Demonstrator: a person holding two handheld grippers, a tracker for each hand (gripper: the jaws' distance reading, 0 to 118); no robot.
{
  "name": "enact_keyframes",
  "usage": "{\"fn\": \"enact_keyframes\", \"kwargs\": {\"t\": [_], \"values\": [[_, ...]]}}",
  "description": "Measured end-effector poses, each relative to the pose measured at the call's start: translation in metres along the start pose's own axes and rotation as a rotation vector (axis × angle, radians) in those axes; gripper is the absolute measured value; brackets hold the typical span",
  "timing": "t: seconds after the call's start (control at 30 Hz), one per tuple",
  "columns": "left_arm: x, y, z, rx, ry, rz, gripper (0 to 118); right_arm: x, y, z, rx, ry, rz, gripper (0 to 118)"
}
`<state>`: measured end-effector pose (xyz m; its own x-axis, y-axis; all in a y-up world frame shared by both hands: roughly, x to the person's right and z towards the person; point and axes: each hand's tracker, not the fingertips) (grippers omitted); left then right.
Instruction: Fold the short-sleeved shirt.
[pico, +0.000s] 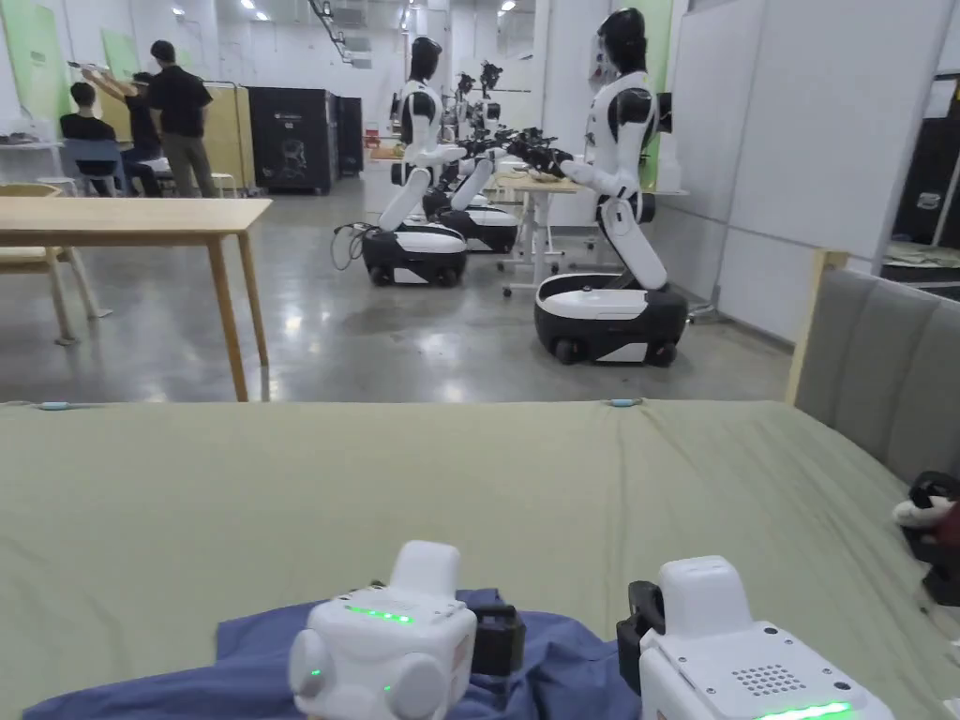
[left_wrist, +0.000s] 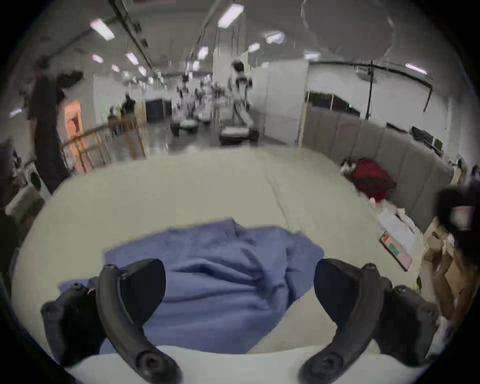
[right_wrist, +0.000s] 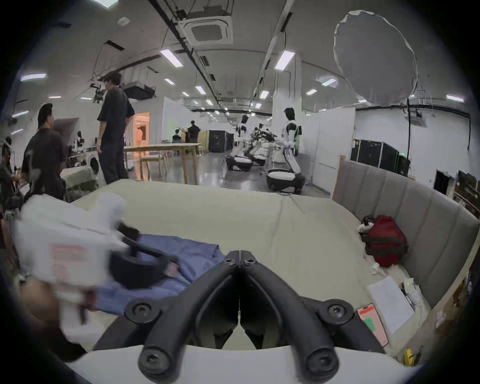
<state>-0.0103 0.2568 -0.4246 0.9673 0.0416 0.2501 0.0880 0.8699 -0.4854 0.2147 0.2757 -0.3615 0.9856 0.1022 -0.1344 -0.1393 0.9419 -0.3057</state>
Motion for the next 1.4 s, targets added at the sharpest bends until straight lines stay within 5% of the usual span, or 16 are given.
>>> {"fn": "enact_keyframes", "kwargs": {"t": [0.1,0.17,0.3,0.33,0.37,0.4,0.6,0.83,0.87,0.93,1.2,1.27,1.3,1.33,1.37,1.4], "values": [[-0.049,-0.002,0.084,0.125,0.099,-0.004,115,-0.022,0.01,-0.001,0.005,-0.019,-0.005,1],[-0.084,-0.013,0.127,0.131,0.186,0.01,115,-0.034,0.015,-0.006,-0.004,0.048,-0.104,1],[-0.163,-0.022,0.134,0.118,0.272,0.073,110,-0.06,0.012,-0.017,0.045,0.068,-0.125,1],[-0.17,-0.023,0.139,0.122,0.272,0.064,93,-0.066,0.012,-0.019,0.055,0.078,-0.13,1],[-0.18,-0.026,0.14,0.12,0.295,0.067,32,-0.072,0.012,-0.021,0.053,0.077,-0.137,1],[-0.19,-0.028,0.136,0.108,0.366,0.083,0,-0.076,0.012,-0.022,0.05,0.087,-0.147,1],[-0.268,-0.018,0.101,-0.051,0.391,0.202,0,-0.09,0.01,-0.029,0.006,0.121,-0.126,1],[-0.339,-0.043,-0.012,-0.35,0.403,0.22,1,-0.07,-0.009,-0.053,-0.056,0.087,-0.118,1],[-0.335,-0.051,-0.017,-0.365,0.4,0.231,27,-0.066,-0.012,-0.056,-0.065,0.075,-0.115,1],[-0.344,-0.057,-0.05,-0.417,0.466,0.201,116,-0.053,-0.019,-0.064,-0.085,0.05,-0.115,1],[-0.356,-0.083,-0.094,-0.507,0.488,0.226,113,0.018,-0.049,-0.103,-0.244,-0.095,-0.099,1],[-0.349,-0.077,-0.092,-0.504,0.445,0.223,98,0.038,-0.062,-0.122,-0.321,-0.088,-0.144,1],[-0.343,-0.069,-0.085,-0.471,0.387,0.23,80,0.048,-0.069,-0.135,-0.359,-0.083,-0.167,1],[-0.336,-0.062,-0.08,-0.448,0.372,0.222,48,0.054,-0.075,-0.147,-0.396,-0.075,-0.179,4],[-0.327,-0.055,-0.075,-0.43,0.385,0.179,0,0.06,-0.081,-0.158,-0.428,-0.07,-0.181,12],[-0.326,-0.051,-0.073,-0.406,0.409,0.12,0,0.064,-0.085,-0.17,-0.46,-0.049,-0.183,22]]}}
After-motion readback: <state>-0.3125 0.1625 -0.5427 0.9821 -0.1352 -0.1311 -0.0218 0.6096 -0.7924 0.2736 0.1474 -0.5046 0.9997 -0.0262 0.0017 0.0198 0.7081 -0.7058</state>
